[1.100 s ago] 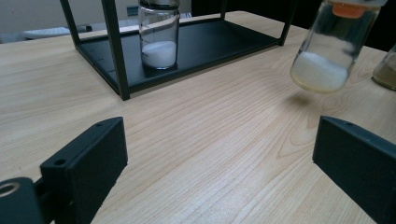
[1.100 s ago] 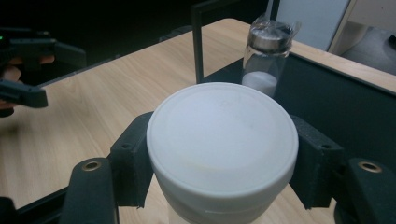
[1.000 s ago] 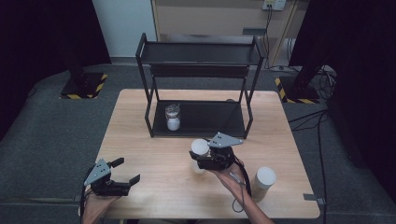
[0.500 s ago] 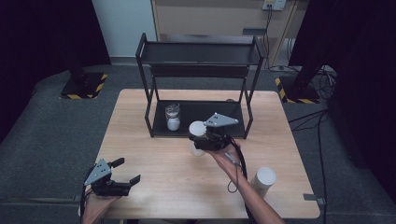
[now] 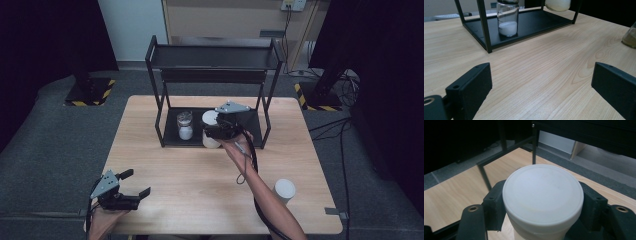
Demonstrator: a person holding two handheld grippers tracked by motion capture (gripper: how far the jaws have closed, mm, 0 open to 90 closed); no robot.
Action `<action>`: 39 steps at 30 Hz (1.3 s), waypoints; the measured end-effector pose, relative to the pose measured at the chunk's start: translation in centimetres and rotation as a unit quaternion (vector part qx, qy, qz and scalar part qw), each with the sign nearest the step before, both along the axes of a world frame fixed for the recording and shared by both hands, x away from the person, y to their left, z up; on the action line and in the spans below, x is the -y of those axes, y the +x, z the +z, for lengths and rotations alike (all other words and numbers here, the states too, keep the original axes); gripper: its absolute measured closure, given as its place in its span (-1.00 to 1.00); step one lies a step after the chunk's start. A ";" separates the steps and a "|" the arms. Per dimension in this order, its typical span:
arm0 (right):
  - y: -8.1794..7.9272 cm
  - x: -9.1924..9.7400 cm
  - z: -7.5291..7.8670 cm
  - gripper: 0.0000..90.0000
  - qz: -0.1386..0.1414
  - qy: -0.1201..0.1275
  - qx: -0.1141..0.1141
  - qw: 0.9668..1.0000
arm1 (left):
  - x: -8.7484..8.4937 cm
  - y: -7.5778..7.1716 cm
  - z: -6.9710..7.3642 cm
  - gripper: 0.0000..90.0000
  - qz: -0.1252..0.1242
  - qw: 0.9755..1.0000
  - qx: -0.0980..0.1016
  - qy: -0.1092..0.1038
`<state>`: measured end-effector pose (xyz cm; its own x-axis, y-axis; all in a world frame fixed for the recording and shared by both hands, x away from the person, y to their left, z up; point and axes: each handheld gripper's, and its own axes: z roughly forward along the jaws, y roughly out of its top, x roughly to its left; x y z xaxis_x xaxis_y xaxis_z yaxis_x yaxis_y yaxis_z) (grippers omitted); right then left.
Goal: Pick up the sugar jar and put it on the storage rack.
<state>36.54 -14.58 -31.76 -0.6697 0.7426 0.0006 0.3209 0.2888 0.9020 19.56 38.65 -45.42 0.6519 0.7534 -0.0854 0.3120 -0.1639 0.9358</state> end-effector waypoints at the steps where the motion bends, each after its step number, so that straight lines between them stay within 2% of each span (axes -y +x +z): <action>1: 0.3 -0.2 0.0 -0.25 -0.004 -0.002 0.000 1.000 | 0.0 0.0 0.0 -0.95 0.000 1.000 0.000 0.000; 20: 4.7 -2.7 -2.1 -0.25 -0.064 -0.011 -0.014 0.998 | -0.1 0.0 -0.1 -0.95 0.000 1.000 0.002 -0.005; 29: 6.0 -3.2 -4.1 -0.25 -0.074 -0.008 -0.021 0.997 | -0.2 0.1 -0.2 -0.95 0.000 1.000 0.001 -0.007; 39: 6.9 -3.4 -5.5 -0.25 -0.082 -0.007 -0.034 0.996 | -0.2 0.1 -0.2 -0.95 -0.001 1.000 0.001 -0.007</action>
